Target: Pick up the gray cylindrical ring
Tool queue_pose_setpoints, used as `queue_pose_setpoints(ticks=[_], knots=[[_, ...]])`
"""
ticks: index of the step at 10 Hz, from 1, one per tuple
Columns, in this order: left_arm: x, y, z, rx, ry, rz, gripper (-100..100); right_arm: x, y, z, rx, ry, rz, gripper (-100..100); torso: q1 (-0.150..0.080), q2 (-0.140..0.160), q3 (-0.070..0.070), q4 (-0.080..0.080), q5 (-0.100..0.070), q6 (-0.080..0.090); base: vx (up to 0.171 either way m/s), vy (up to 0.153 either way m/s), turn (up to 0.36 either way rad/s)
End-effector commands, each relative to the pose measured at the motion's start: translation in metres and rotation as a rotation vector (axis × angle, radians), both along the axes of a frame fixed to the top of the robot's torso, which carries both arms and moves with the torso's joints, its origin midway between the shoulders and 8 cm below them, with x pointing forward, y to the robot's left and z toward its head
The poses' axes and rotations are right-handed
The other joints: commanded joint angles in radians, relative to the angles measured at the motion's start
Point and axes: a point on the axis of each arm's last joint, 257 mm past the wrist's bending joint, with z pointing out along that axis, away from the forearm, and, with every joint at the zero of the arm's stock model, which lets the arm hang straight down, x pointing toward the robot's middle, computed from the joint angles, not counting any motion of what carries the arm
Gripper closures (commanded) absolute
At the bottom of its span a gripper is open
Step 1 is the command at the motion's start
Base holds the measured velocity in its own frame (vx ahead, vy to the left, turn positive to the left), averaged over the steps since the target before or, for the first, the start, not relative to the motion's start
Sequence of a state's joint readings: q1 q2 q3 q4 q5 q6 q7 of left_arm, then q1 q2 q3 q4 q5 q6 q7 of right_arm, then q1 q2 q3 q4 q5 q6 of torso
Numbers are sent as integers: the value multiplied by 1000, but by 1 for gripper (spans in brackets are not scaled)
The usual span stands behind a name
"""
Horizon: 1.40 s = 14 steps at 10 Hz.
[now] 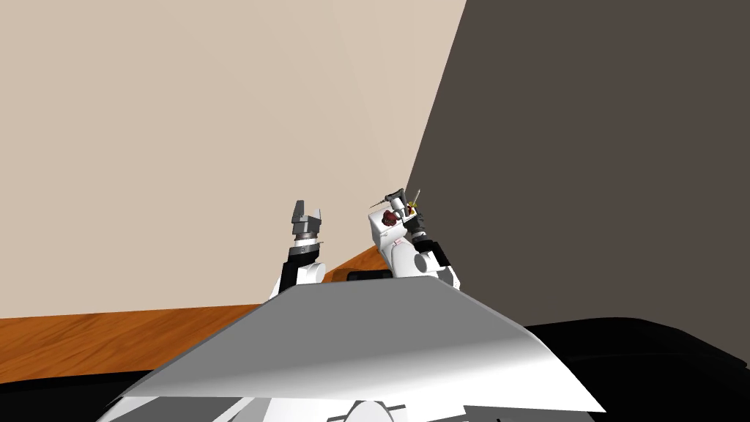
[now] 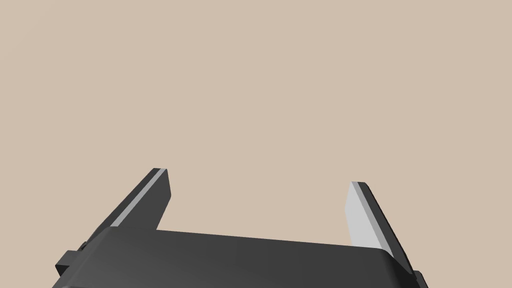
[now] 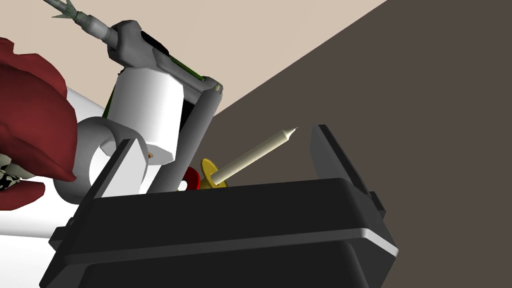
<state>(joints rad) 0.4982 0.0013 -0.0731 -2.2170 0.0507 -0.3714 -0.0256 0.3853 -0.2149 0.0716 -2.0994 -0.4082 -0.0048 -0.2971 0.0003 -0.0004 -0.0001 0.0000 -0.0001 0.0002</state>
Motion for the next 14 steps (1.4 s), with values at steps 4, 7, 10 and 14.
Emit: queue_pose_setpoints(ticks=[4,7,10,14], knots=[[0,0,0,0,0,0,0,-3,9,-3,-38,5,36,-100,-1,-1,0,0,0,0,14,-5,22],[0,0,0,0,0,0,0,-9,24,-12,-106,20,102,-100,-1,-1,0,0,0,0,6,-11,44],[0,0,0,0,0,0,0,-17,37,-22,-169,38,162,-100,-2,1,1,0,0,0,-14,-15,51],[0,0,0,0,0,0,0,-32,57,-43,-274,72,264,-100,-1,-1,-1,0,0,0,18,-16,62]])
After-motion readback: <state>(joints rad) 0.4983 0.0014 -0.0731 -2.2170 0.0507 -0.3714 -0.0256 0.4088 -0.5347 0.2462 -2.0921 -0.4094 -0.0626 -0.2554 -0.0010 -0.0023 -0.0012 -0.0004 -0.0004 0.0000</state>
